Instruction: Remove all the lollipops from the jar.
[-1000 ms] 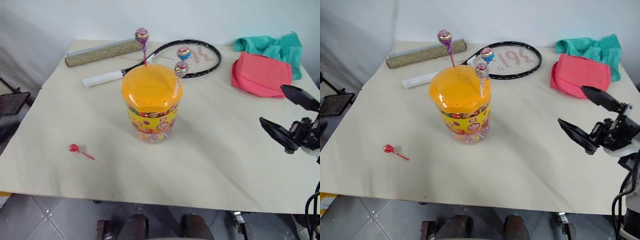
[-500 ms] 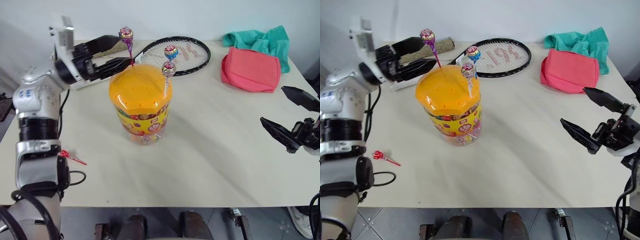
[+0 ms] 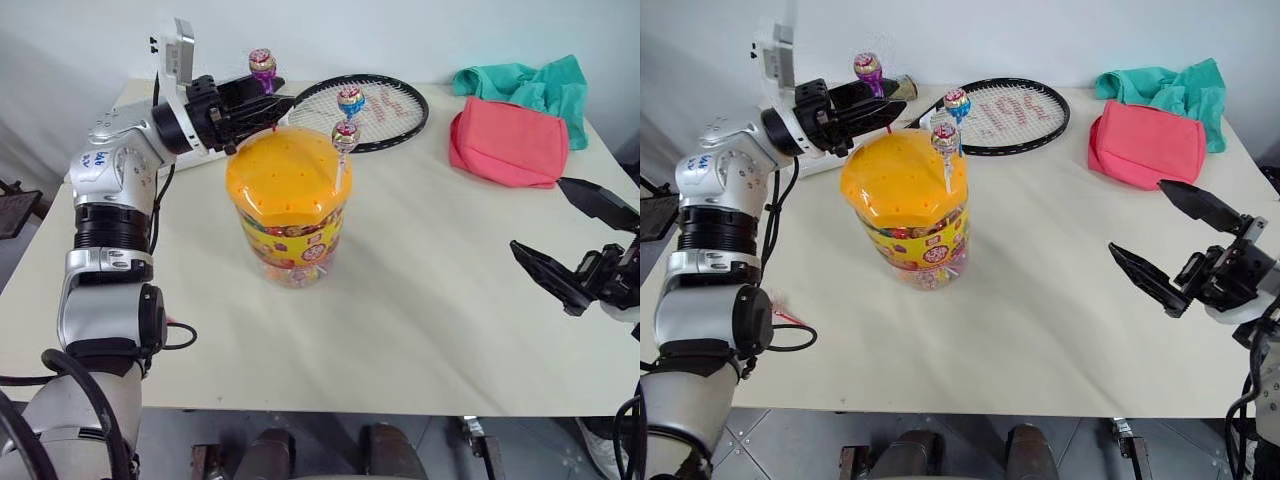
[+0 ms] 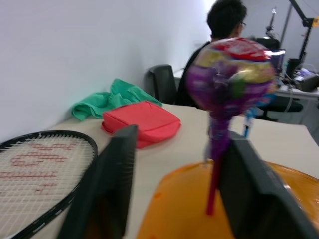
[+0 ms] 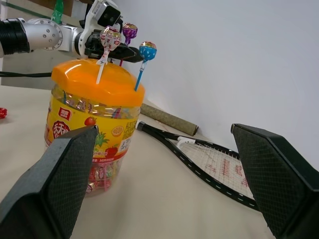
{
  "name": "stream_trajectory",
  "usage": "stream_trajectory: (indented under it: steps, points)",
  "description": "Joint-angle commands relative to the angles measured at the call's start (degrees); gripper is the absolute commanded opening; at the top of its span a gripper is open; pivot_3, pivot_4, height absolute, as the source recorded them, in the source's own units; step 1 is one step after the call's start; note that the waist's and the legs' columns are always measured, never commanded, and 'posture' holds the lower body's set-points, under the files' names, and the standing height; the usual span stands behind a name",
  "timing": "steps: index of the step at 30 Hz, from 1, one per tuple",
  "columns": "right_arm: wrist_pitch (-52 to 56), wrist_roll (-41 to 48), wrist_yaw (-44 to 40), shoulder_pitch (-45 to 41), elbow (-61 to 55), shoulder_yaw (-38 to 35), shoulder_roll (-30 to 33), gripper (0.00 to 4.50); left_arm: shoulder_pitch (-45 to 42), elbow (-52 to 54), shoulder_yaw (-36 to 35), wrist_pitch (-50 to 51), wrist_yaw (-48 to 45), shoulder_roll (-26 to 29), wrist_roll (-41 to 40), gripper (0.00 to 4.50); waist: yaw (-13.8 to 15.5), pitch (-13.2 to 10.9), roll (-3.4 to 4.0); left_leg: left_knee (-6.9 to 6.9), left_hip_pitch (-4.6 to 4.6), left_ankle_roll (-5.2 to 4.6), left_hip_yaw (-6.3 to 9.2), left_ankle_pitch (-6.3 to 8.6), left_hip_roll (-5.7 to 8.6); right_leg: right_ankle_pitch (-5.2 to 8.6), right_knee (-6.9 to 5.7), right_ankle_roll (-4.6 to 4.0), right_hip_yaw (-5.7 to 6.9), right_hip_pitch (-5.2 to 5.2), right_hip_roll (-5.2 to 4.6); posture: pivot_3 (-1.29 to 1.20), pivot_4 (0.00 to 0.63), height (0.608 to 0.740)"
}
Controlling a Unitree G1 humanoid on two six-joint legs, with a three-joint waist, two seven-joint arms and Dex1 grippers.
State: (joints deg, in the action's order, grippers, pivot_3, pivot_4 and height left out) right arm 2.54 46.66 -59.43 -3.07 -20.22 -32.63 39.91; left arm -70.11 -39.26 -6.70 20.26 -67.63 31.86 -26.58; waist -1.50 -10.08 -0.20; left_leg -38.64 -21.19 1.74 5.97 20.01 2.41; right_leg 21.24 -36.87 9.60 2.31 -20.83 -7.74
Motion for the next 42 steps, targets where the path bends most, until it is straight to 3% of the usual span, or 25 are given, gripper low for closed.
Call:
stream_trajectory:
  steps: [1, 4, 9, 13, 16, 19, 21, 24, 27, 31, 39, 42]
  points:
    - [-0.6, 0.8, 0.6, -0.7, -0.8, -1.1, 0.2, 4.5, -2.4, 1.3, -0.3, 1.4, -1.9, 1.7, 0.3, 0.9, 0.0, 0.0, 0.0, -0.01, 0.0, 0.0, 0.0, 0.0, 0.0, 0.0, -0.01, 0.0, 0.0, 0.0, 0.0, 0.0, 0.15, 0.74]
    - [-0.6, 0.6, 0.4, -2.0, 0.0, -0.3, 0.3, 4.5, -3.8, 2.1, -2.2, 4.7, -2.7, 2.2, -2.2, 0.03, -0.1, 0.0, 0.0, -0.05, -0.01, 0.0, 0.0, 0.0, 0.0, 0.0, -0.03, 0.0, 0.0, 0.0, 0.0, 0.0, 0.15, 0.74]
    - [-0.2, 0.7, -0.1, -4.3, 1.2, 1.7, -0.1, 4.5, -4.9, 4.0, -8.7, 11.4, -4.1, 4.6, -8.8, 0.03, -0.3, 0.0, 0.0, -0.05, 0.0, 0.0, 0.0, 0.0, -0.01, 0.0, -0.07, 0.0, 0.0, -0.01, 0.01, 0.0, 0.15, 0.74]
    - [0.0, 0.7, -0.9, -5.8, 2.2, 3.6, -0.1, 4.5, -1.8, 6.4, -15.1, 18.8, 1.0, 12.0, -11.8, 0.03, -0.6, 0.0, 0.01, 0.01, -0.02, 0.0, -0.02, 0.0, -0.05, 0.0, -0.27, 0.0, 0.0, -0.2, 0.03, 0.0, 0.15, 0.74]
    - [0.4, 1.0, -1.2, -6.3, 2.5, 4.4, -0.2, 4.5, 5.3, 10.7, -15.8, 20.4, 5.2, 17.9, -9.1, 0.03, -1.2, 0.0, 0.05, 0.03, 0.14, 0.0, -0.09, 0.0, -0.08, 0.0, -0.59, -0.01, -0.01, -0.3, 0.0, 0.0, 0.15, 0.74]
    - [1.5, 1.4, -2.3, -7.6, 3.4, 6.7, -0.5, 4.5, 24.1, 23.6, -15.6, 23.1, 11.8, 27.4, -1.4, 0.03, -1.6, 0.0, 0.06, 0.09, 0.16, 0.0, 0.04, 0.0, -0.09, 0.0, -0.78, -0.02, -0.03, -0.41, -0.04, 0.0, 0.15, 0.74]
    - [2.0, 1.4, -3.1, -7.8, 3.9, 7.5, -0.7, 4.5, 33.7, 32.0, -17.6, 24.4, 15.6, 29.5, 0.7, 0.03, -1.5, 0.0, 0.05, 0.31, 0.16, 0.01, 0.3, 0.0, -0.11, 0.0, -0.75, -0.03, -0.13, -0.5, -0.07, 0.0, 0.15, 0.74]
    - [2.1, 1.0, -4.9, -7.5, 4.9, 9.3, -1.5, 4.5, 48.3, 45.5, -27.5, 35.5, 21.7, 26.4, -2.2, 0.03, -0.5, 0.0, 0.01, 0.24, -0.06, 0.02, 0.63, 0.0, -0.24, -0.08, -0.74, -0.17, -0.24, -0.6, -0.12, 0.0, 0.15, 0.74]
    - [2.0, 0.3, -6.8, -7.6, 6.4, 10.8, -2.0, 4.5, 58.1, 56.2, -32.5, 42.7, 27.4, 18.5, -5.0, 0.03, 0.3, 0.0, 0.03, 0.21, -0.12, 0.0, 0.64, 0.0, -0.11, -0.09, -0.59, -0.2, -0.32, -0.55, -0.27, 0.0, 0.15, 0.74]
    - [2.0, 0.0, -8.6, -8.1, 7.5, 11.8, -2.0, 4.5, 61.2, 65.1, -30.7, 49.0, 35.6, 10.0, -6.1, 0.03, 1.6, 0.0, 0.03, -0.06, -0.14, -0.01, 0.65, 0.0, -0.06, -0.09, -0.46, -0.2, -0.29, -0.37, -0.3, 0.0, 0.15, 0.74]
    - [2.2, -0.2, -11.6, -5.5, 7.1, 11.7, -1.8, 4.5, 63.4, 66.4, -22.8, 46.1, 42.2, 9.7, -0.8, 0.03, 1.4, 0.0, 0.05, 0.02, -0.01, 0.0, 0.57, 0.0, -0.04, -0.09, -0.09, -0.2, -0.29, -0.13, -0.22, 0.0, 0.15, 0.74]
    - [2.5, -0.1, -11.3, -5.1, 6.5, 11.5, -1.8, 4.5, 62.2, 66.3, -22.9, 48.1, 40.4, 9.7, -4.0, 0.72, 1.4, 0.0, 0.05, 0.04, -0.02, 0.01, 0.54, 0.01, -0.05, -0.09, -0.03, -0.2, -0.29, -0.15, -0.12, 0.0, 0.15, 0.74]
